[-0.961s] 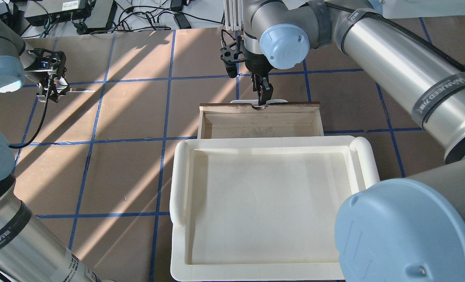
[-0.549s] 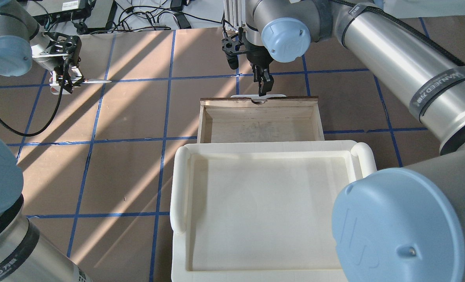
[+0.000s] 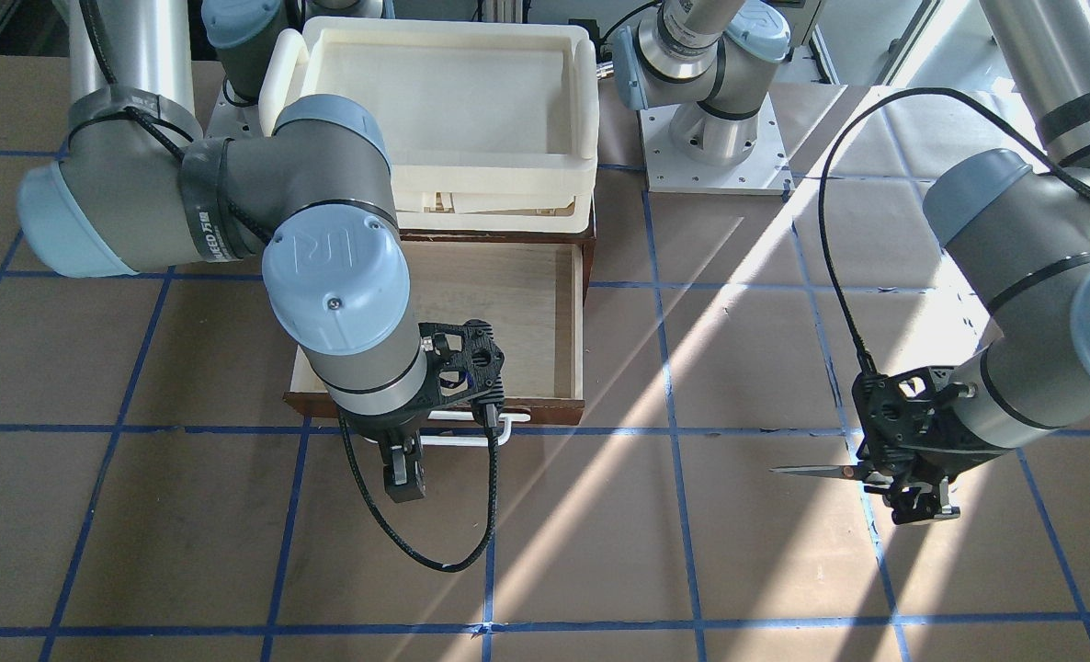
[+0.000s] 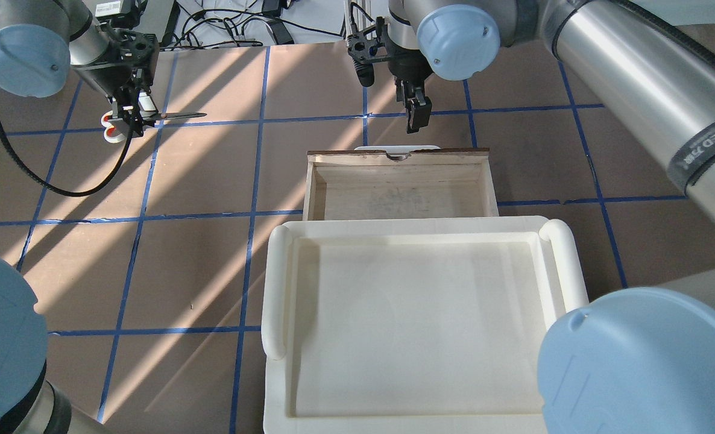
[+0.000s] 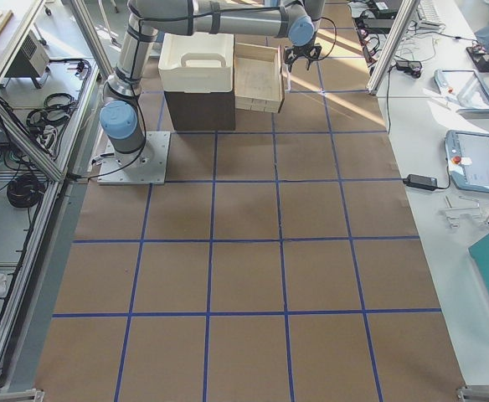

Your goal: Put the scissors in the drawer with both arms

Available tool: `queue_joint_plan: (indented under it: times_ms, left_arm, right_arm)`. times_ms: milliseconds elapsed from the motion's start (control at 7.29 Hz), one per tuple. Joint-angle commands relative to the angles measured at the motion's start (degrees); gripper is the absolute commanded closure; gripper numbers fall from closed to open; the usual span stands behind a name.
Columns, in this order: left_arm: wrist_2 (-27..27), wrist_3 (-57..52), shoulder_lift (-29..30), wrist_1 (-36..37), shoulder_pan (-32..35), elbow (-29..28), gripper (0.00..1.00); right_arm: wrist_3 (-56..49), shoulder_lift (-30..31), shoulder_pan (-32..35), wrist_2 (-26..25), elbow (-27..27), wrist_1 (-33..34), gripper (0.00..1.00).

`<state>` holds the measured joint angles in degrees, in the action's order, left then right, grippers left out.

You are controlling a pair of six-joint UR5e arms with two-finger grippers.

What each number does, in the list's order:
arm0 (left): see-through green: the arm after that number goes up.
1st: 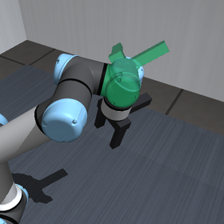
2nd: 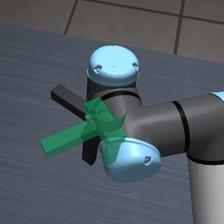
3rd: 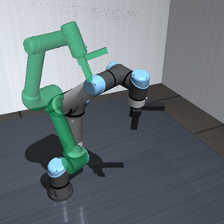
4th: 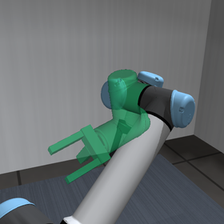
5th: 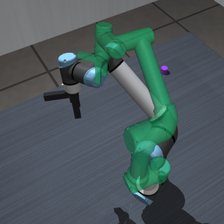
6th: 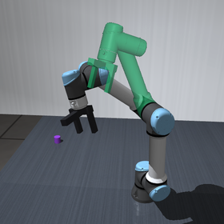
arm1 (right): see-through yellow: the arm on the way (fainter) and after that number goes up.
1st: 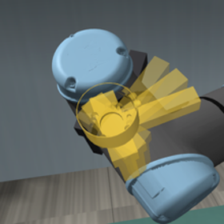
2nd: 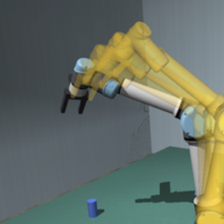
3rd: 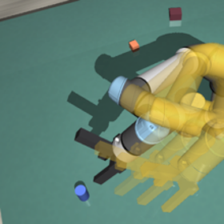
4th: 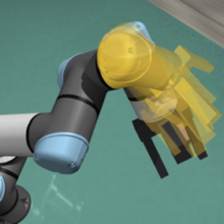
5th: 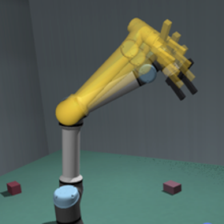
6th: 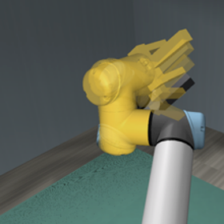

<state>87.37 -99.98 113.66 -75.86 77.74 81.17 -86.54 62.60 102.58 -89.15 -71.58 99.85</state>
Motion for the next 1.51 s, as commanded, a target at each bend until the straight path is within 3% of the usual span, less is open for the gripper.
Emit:
queue_joint_plan:
  times_ms: [0, 412, 686, 1373]
  left_arm:
    - [2.4, 4.3, -2.8, -1.5, 7.6, 0.2, 1.00]
    - [3.2, 8.5, -5.5, -1.4, 17.8, 2.1, 1.00]
    - [2.8, 10.9, -5.5, -1.2, 25.1, 2.6, 1.00]
    - [-0.4, 17.7, -4.7, 0.1, 33.5, 6.3, 1.00]
  right_arm:
    - [9.3, 8.1, -3.0, 0.0, -1.4, -5.8, 0.20]
    - [22.5, 21.4, -6.8, -0.1, -6.7, -13.3, 0.15]
    - [35.9, 28.7, -8.2, -0.1, -12.3, -13.4, 0.12]
    - [78.5, 32.4, -8.8, -0.1, -13.2, -19.4, 0.07]
